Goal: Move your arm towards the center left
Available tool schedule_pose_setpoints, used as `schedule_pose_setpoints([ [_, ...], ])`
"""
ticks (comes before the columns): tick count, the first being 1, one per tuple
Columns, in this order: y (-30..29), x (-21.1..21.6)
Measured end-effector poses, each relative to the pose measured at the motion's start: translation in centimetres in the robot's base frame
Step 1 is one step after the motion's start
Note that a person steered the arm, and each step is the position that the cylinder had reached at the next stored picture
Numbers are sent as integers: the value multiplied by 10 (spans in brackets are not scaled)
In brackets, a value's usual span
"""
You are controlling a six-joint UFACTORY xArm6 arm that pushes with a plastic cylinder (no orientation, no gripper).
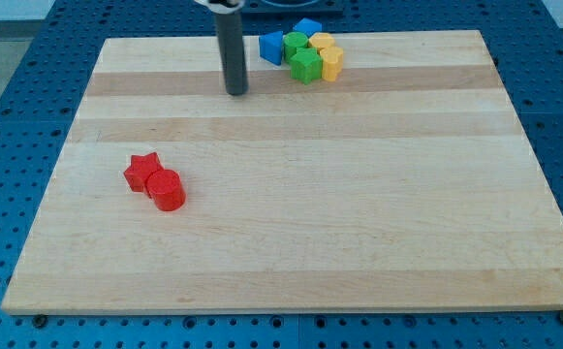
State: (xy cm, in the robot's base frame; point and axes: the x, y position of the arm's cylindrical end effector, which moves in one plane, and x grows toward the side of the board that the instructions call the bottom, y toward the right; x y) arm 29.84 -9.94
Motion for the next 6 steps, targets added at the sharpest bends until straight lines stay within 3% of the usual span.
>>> schedule_pose_setpoints([
  [2, -159, -12],
  [3, -197, 28],
  [5, -179, 138],
  [6, -162, 150],
])
